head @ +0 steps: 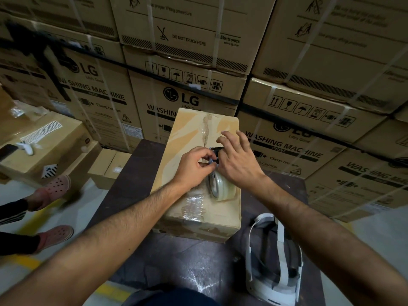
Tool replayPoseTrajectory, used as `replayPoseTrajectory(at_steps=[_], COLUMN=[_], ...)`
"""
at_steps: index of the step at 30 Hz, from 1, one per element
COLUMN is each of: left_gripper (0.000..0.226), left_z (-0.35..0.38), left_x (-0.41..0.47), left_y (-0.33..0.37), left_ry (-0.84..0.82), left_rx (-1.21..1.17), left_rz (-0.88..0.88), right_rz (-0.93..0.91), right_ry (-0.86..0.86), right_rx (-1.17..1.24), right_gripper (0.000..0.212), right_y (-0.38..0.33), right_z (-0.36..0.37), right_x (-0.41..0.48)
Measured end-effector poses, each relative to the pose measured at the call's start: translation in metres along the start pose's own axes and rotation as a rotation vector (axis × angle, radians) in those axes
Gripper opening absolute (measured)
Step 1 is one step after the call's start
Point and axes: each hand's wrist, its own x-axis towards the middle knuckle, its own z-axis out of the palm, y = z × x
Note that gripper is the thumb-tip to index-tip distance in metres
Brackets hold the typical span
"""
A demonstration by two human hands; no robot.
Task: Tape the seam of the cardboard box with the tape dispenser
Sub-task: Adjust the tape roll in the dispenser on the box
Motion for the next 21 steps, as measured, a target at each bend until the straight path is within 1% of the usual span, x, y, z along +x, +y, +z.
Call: replayPoseTrajectory(at_steps=[6, 8, 11, 14, 17, 19, 21], left_gripper=[0.016, 0.016, 0.01, 0.015, 0.016, 0.011, 0.005], left_z=[-0.004, -0.006, -0.011, -0.013, -0.013, -0.013, -0.013], left_x=[0.003, 0.003, 0.007, 0.012, 0.013, 0.012, 0.011], left_y=[0.01, 0.016, 0.026, 0.035, 0.035, 0.031, 0.029], left_ry=[-0.018, -0.048, -0.102, -0.161, -0.181, -0.175, -0.181], left_rx=[0.189, 0.302, 0.522, 0.697, 0.807, 0.823, 0.819], left_rz=[0.071, 0.11, 0.188, 0.255, 0.279, 0.274, 0.278], right_rz=[0.007, 0.005, 0.012, 0.039, 0.169, 0.335, 0.522], right_ry=[-0.006, -0.003, 0.015, 0.024, 0.04, 0.071, 0.128], right_rx=[-0.001, -0.004, 0.011, 0.049, 0.162, 0.271, 0.386], right_gripper=[0.028, 0.025, 0.024, 0.025, 0.019, 0.013, 0.012], right_y=[-0.002, -0.003, -0.003, -0.005, -0.01, -0.019, -0.031], right_z=[-0.002, -0.003, -0.003, -0.001, -0.002, -0.002, -0.002], right_x=[0.0, -0.002, -0.004, -0.005, -0.009, -0.016, -0.023])
